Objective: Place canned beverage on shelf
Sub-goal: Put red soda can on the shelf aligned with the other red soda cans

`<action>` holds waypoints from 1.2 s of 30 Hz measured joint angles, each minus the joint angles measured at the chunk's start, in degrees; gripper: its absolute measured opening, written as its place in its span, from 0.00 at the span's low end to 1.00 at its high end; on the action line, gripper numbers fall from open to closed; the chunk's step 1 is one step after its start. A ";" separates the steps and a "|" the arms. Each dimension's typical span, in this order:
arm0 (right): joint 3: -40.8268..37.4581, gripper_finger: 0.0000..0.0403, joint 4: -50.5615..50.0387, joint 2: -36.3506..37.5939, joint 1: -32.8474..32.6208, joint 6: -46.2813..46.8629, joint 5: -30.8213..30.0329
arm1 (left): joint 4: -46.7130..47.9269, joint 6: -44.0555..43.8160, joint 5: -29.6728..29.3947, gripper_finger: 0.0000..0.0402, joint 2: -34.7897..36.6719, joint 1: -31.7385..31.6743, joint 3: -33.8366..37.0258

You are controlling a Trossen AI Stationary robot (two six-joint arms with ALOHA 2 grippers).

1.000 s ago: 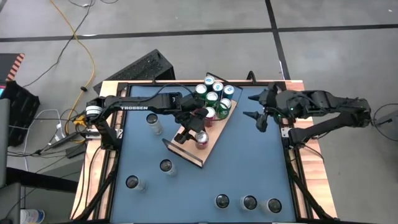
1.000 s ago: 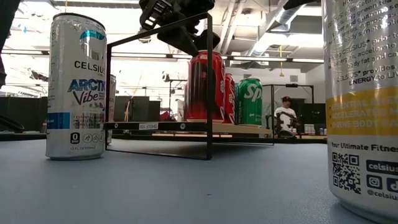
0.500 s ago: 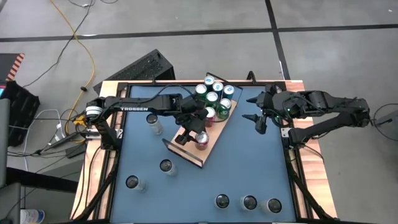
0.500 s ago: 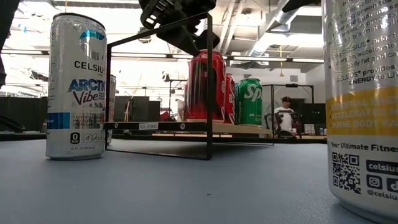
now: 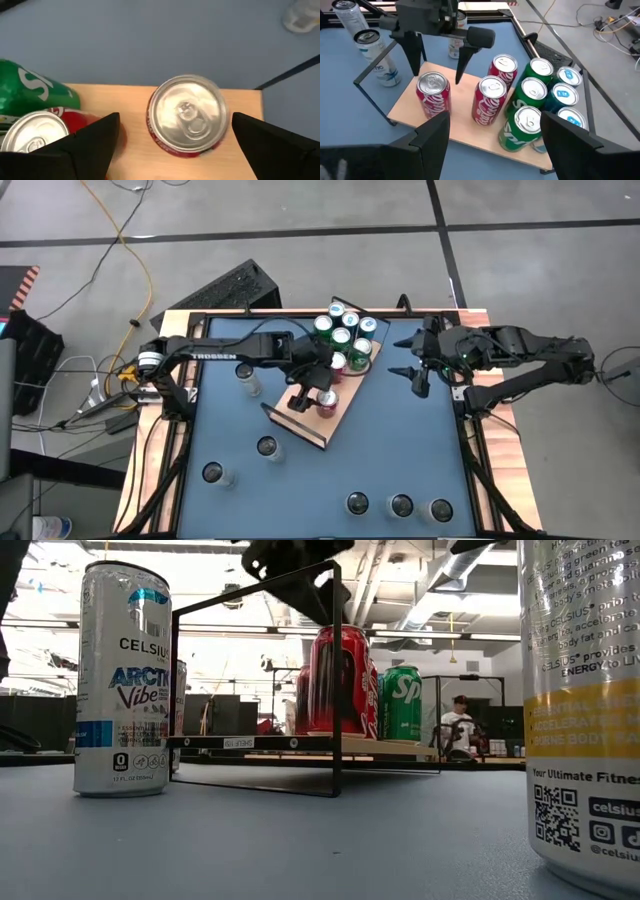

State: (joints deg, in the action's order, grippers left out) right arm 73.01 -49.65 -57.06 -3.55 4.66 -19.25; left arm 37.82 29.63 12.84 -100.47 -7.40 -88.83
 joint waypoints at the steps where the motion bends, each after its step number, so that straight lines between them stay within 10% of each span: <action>1: 0.00 0.73 0.35 -0.08 -0.04 -0.20 0.00 | 0.87 -0.27 0.42 0.92 0.00 0.00 -0.69; 24: 27.14 0.73 -10.26 -33.30 6.34 -37.59 24.29 | 43.63 -20.10 -3.13 0.92 0.13 5.63 -36.02; 36: 35.29 0.73 -13.51 -48.64 4.31 -51.64 26.94 | 50.32 -26.45 -9.26 0.92 0.53 11.95 -38.87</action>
State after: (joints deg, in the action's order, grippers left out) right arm 108.30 -63.16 -105.70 0.75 -46.99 7.69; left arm 88.14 3.18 3.59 -99.94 4.55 -127.70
